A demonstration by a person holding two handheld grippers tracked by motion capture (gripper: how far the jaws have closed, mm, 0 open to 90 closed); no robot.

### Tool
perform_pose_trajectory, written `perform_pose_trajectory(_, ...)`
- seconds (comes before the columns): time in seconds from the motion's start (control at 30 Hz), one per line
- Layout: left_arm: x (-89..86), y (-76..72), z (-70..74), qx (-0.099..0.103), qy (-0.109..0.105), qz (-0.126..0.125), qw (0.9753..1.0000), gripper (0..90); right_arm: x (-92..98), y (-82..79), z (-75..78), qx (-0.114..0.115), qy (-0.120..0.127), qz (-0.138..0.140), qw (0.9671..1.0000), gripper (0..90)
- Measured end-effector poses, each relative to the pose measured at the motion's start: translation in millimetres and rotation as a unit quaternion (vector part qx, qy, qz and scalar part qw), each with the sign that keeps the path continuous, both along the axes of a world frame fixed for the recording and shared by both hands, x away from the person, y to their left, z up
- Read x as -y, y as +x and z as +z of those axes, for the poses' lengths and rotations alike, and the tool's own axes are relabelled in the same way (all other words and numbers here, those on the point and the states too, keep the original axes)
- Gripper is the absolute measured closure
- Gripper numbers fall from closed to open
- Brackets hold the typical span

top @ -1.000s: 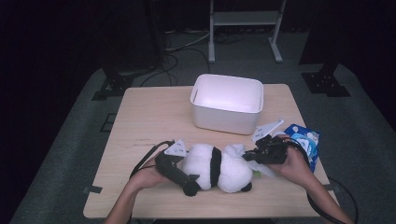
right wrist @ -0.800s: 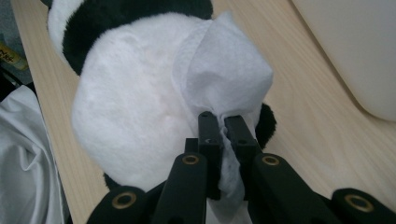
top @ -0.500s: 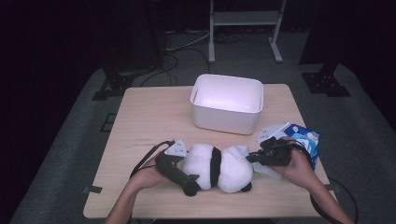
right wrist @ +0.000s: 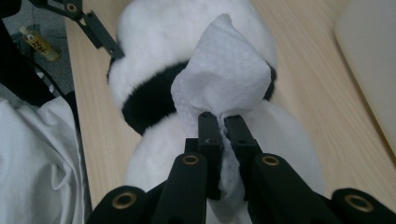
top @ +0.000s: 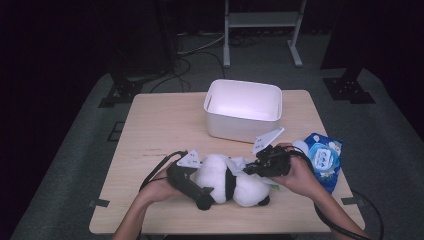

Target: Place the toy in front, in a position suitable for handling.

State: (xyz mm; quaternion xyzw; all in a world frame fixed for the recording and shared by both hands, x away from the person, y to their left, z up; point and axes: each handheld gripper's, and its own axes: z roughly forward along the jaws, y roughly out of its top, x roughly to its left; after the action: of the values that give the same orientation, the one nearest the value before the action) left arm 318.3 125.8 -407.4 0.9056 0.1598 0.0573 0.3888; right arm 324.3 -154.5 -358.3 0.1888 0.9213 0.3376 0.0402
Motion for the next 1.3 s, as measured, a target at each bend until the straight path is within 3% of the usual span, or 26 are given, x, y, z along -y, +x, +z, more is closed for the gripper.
perform_pose_trajectory(0.37,4.3,-0.6,-0.4,0.003,-0.001,-0.006,1.0000,8.5,-55.9,-1.3,2.9,-0.003,-0.006,0.059,0.9982,86.4)
perform_pose_trajectory(0.7,3.6,-0.6,-1.0,0.001,-0.004,-0.004,1.0000,8.5,-87.7,-3.2,1.0,-0.005,-0.001,0.096,0.9953,86.3)
perform_pose_trajectory(1.03,2.8,0.0,-1.4,0.000,-0.008,-0.003,1.0000,8.5,-76.2,-5.5,4.4,-0.001,-0.008,0.087,0.9962,86.3)
perform_pose_trajectory(1.3,1.2,1.1,-2.3,-0.004,-0.012,-0.003,0.9999,8.6,-44.8,-6.1,1.3,-0.004,-0.015,0.054,0.9984,86.2)
